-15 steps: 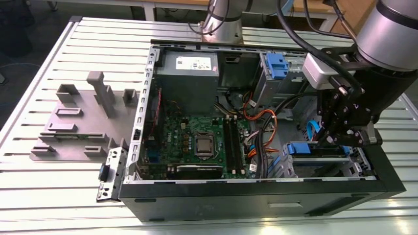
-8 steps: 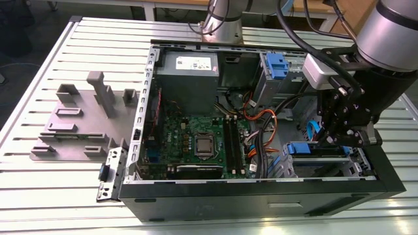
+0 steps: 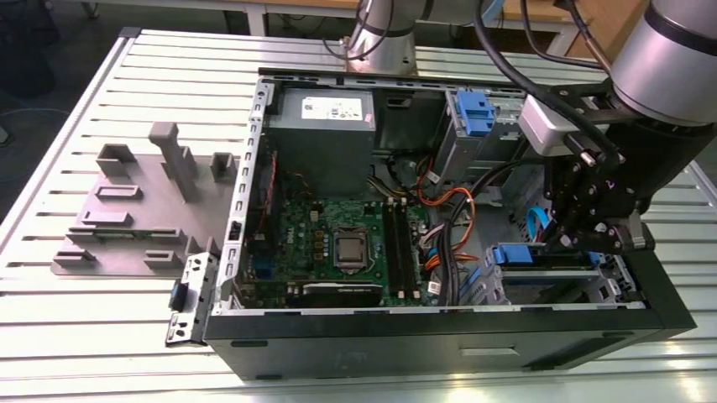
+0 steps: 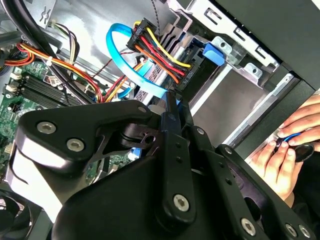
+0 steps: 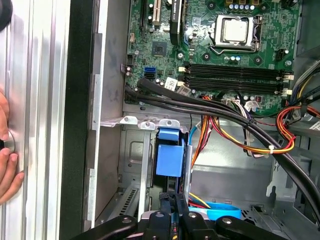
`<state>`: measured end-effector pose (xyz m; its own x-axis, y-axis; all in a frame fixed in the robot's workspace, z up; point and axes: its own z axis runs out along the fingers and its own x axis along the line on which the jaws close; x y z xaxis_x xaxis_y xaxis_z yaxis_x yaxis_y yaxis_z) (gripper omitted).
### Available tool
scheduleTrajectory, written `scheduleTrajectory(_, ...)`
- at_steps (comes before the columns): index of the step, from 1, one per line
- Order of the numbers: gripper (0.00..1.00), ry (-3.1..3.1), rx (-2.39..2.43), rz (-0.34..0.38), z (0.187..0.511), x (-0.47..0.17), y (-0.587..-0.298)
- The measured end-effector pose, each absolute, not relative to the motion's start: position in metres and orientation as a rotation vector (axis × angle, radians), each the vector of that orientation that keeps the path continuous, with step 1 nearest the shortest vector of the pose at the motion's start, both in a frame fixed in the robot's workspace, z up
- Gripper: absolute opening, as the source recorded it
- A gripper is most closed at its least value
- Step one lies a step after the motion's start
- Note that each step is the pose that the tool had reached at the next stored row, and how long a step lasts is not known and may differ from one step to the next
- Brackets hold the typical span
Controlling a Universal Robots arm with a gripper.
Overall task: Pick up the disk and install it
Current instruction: 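Insert the second disk wire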
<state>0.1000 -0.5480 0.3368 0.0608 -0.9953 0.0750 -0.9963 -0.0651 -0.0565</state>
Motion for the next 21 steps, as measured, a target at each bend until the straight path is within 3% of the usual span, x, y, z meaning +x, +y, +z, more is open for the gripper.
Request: scheduleTrajectory(21, 0.16, -2.142, 2.281, 0.145, 0.3372, 0.1003, -0.548)
